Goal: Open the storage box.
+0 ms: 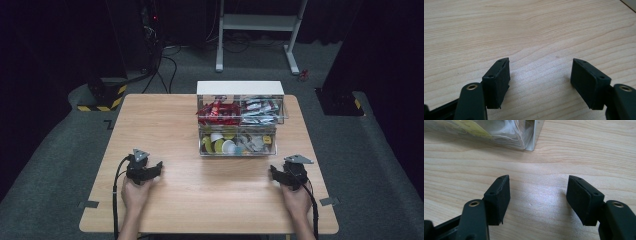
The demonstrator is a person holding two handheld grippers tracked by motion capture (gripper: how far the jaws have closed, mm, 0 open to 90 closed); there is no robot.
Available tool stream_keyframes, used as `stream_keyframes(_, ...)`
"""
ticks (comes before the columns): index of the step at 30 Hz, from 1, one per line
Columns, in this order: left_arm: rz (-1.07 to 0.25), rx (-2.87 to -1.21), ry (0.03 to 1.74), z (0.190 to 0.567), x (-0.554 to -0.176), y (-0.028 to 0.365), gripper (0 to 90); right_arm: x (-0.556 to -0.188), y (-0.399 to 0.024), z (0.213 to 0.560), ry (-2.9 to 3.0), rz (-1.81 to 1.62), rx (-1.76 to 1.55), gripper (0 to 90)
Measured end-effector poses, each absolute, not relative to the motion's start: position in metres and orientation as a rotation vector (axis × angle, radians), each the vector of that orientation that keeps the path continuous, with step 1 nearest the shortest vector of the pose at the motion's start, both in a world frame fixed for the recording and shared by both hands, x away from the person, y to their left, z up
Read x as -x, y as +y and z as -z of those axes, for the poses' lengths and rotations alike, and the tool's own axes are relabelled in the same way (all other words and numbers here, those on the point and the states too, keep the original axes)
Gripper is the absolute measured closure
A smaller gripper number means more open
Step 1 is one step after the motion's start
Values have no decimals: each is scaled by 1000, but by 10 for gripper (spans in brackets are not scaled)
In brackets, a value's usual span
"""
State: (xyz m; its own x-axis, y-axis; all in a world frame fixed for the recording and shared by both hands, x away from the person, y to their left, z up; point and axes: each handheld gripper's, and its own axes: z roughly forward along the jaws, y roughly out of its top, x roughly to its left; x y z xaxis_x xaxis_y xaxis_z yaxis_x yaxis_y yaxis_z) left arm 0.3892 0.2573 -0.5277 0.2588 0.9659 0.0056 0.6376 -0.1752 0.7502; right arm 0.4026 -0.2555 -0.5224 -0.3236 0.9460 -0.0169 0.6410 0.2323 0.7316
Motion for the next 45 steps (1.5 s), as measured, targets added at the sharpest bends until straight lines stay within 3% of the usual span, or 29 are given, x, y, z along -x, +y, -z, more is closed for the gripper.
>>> stream_keyframes(4,-662,-1898,1452,528,-389,257,319,-403,-255,522,2049,-876,-1451,368)
stream_keyframes(12,-662,-1898,1452,528,-389,257,318,-399,-252,522,2046,-889,-1446,497)
stream_keyframes(22,-662,-1898,1454,528,-389,257,318,-398,-256,520,2082,-934,-1443,508)
stream_keyframes(45,-661,-1899,1452,528,-389,257,311,-376,-254,459,2025,-1222,-1277,566)
